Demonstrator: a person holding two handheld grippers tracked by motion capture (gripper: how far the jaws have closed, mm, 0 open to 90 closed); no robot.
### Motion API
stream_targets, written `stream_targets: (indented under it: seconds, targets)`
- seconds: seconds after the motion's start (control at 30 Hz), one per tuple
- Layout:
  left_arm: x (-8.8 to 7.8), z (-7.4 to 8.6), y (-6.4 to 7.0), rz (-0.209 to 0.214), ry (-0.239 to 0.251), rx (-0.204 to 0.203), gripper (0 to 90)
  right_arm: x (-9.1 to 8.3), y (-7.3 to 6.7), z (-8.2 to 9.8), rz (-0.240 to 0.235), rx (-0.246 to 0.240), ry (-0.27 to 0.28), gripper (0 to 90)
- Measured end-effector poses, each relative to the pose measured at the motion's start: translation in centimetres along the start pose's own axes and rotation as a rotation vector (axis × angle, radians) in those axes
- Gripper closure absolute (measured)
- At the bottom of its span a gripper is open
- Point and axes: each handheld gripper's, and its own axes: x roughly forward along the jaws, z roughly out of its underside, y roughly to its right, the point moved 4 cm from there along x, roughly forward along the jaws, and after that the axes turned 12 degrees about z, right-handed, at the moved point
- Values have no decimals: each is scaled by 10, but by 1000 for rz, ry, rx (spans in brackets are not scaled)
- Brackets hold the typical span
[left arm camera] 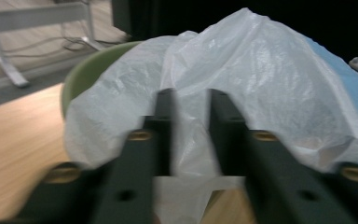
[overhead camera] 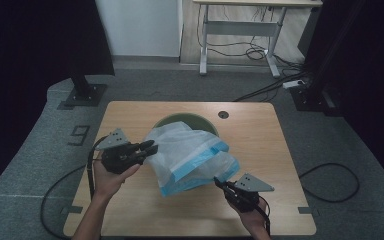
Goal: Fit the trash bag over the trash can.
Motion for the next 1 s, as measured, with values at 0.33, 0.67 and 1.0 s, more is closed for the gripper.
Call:
stream_targets:
  seconds: [0.33,0.67,1.0]
  targets:
    - [-7,2,-14,-18,63,-60,896,-12,-9,15,-40,-35,8,812]
    - [-12,6,-18,-16,71,-78,896,-74,27,1,-17,44,155,598]
    - [-9,10,-21,-15,54,-94,896,-50,78,-47,85,48,155,588]
